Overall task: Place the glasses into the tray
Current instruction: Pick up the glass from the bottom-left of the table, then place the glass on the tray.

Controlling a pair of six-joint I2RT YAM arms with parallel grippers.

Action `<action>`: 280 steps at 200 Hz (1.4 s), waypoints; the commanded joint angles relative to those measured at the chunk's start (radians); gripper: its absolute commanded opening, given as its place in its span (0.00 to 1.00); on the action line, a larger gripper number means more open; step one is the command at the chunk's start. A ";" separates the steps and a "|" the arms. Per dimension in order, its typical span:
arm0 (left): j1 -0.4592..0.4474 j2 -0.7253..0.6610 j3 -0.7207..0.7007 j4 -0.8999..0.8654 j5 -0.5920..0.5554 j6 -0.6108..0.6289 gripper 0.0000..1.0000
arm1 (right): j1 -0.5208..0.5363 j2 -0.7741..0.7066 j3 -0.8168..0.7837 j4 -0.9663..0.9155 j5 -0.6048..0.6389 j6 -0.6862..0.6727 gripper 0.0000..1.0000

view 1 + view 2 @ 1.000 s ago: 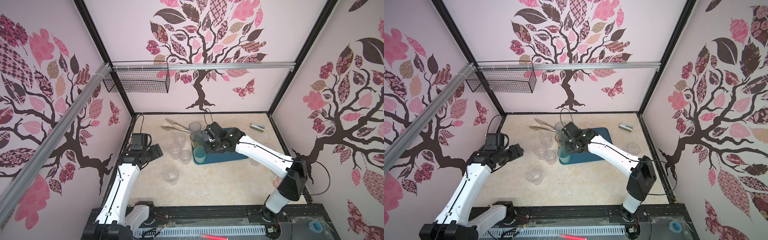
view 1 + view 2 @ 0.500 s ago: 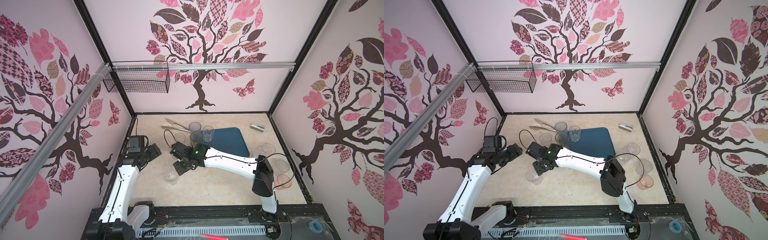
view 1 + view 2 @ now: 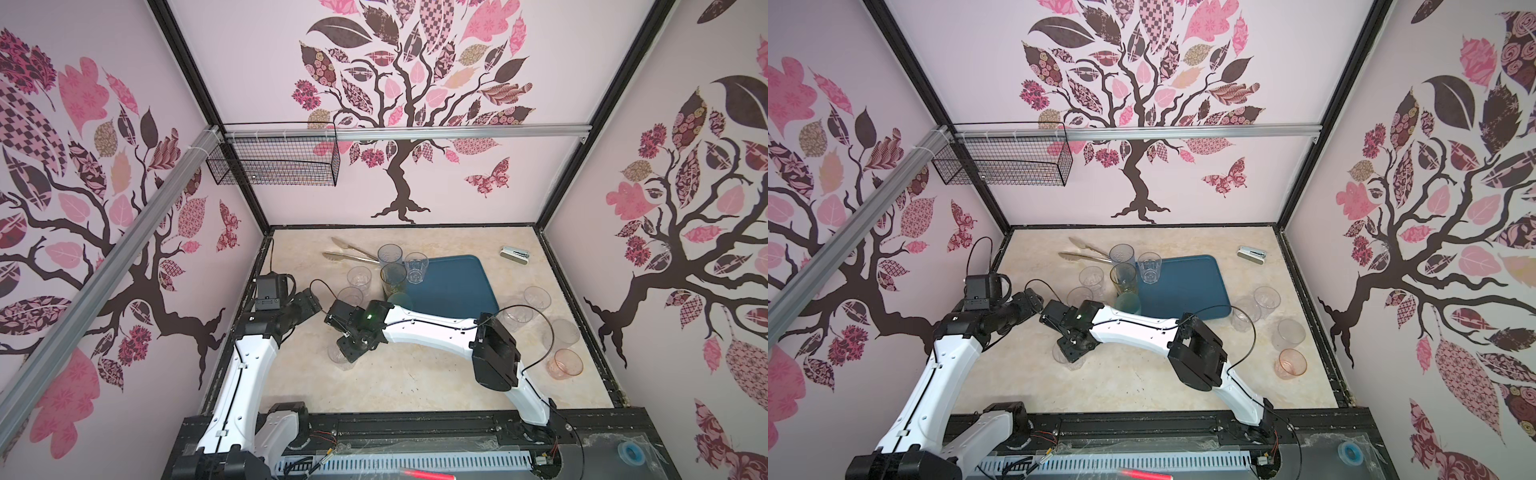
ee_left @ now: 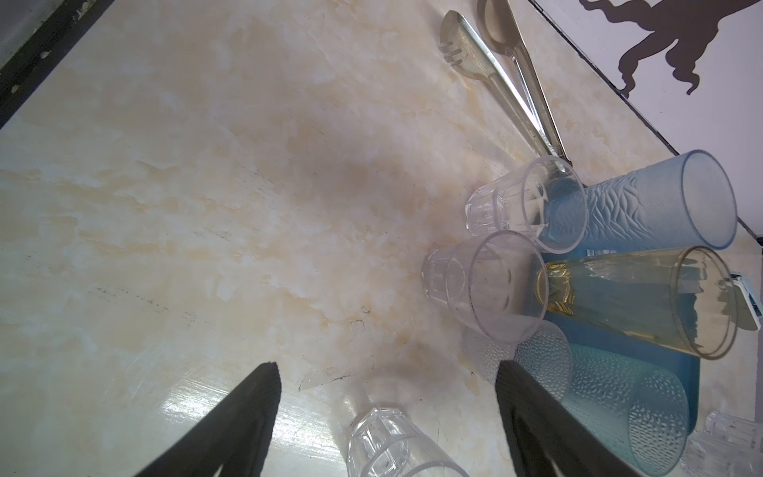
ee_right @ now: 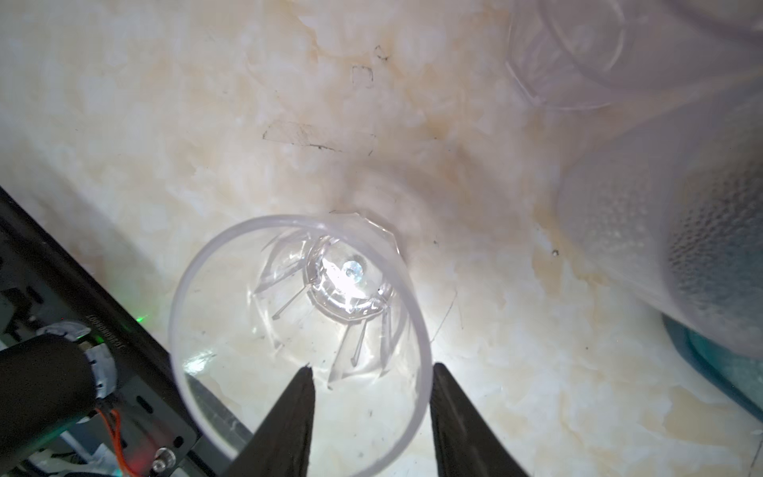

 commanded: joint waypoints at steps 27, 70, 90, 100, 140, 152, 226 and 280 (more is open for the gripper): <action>0.005 -0.013 -0.014 0.025 -0.015 0.009 0.86 | 0.000 0.081 0.108 -0.054 0.052 -0.011 0.28; 0.006 0.002 0.027 0.030 0.009 0.004 0.86 | 0.000 0.001 0.070 -0.059 0.080 -0.038 0.11; 0.005 0.000 0.038 0.019 0.012 0.007 0.86 | 0.000 -0.040 0.067 -0.071 0.081 -0.039 0.06; 0.004 -0.006 0.046 0.013 0.001 0.014 0.85 | -0.003 -0.065 0.071 -0.084 0.072 -0.036 0.05; -0.001 -0.007 0.064 -0.008 -0.032 0.034 0.83 | -0.026 -0.212 -0.035 -0.041 0.047 0.010 0.02; -0.002 -0.006 0.074 -0.010 -0.026 0.030 0.83 | -0.036 -0.244 -0.069 -0.040 0.054 0.016 0.02; -0.124 0.047 0.131 0.026 -0.033 -0.035 0.80 | -0.290 -0.633 -0.362 0.094 -0.093 0.063 0.00; -0.490 0.091 0.093 0.231 -0.183 -0.048 0.80 | -0.730 -0.808 -0.568 0.099 -0.195 0.028 0.00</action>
